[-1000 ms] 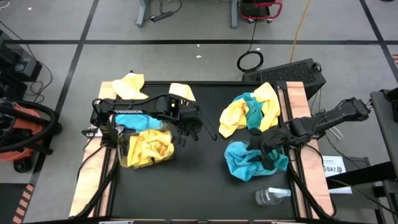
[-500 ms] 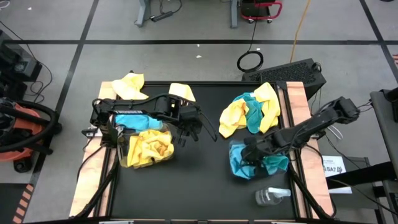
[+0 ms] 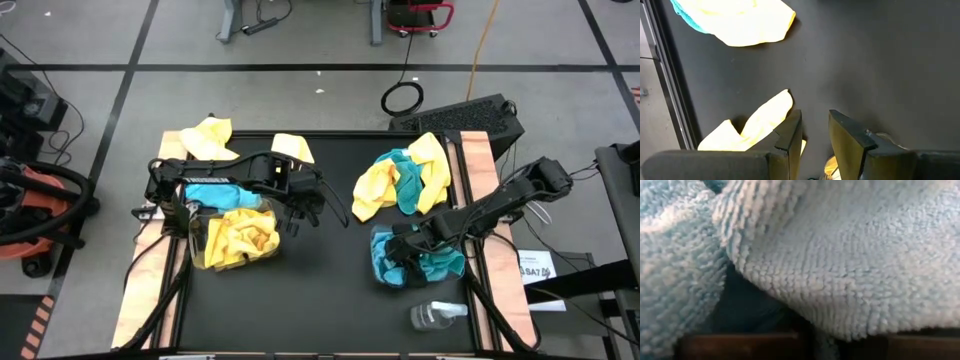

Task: Sort microfiber towel by color & place in baskets
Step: Put the blue microfiber towel into the right transparent bin, then put the yellow microfiber towel into the left transparent bin

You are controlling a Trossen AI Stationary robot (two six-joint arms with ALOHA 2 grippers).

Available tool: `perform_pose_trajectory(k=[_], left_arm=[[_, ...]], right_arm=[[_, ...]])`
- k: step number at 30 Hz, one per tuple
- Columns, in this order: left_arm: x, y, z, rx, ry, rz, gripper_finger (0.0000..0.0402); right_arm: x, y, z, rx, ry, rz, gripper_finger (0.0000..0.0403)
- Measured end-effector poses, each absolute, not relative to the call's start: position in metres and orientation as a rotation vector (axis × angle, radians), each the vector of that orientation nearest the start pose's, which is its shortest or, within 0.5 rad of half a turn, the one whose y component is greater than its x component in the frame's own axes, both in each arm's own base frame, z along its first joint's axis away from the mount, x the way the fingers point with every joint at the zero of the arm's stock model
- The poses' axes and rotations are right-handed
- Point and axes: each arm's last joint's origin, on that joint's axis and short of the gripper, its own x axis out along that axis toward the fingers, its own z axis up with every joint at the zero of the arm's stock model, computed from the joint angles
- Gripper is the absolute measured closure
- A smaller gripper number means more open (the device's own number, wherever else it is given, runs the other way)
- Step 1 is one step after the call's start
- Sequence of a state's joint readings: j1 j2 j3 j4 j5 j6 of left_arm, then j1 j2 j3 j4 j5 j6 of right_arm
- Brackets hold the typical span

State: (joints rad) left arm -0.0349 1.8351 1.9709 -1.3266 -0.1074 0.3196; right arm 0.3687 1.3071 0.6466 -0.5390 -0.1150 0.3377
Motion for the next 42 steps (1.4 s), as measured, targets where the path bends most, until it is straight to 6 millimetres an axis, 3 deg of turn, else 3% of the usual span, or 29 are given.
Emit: perform_pose_trajectory(k=[6,18,28,32,42], left_arm=[[0.359,-0.009,0.361,0.366,1.190,-0.127,0.0298],[0.359,-0.009,0.361,0.368,1.190,-0.128,0.0298],[0.360,-0.001,0.360,0.376,1.193,-0.123,0.0298],[0.360,0.011,0.343,0.370,1.248,-0.115,0.0298],[0.358,0.051,0.271,0.325,1.383,-0.078,0.0295]], right_arm=[[0.184,0.075,0.193,0.192,1.161,0.220,0.0345],[0.152,0.063,0.232,0.258,0.973,0.252,0.0230],[0.129,0.054,0.257,0.291,0.794,0.299,0.0213],[0.122,0.051,0.269,0.287,0.675,0.339,0.0213],[0.111,0.045,0.283,0.249,0.516,0.338,0.0213]])
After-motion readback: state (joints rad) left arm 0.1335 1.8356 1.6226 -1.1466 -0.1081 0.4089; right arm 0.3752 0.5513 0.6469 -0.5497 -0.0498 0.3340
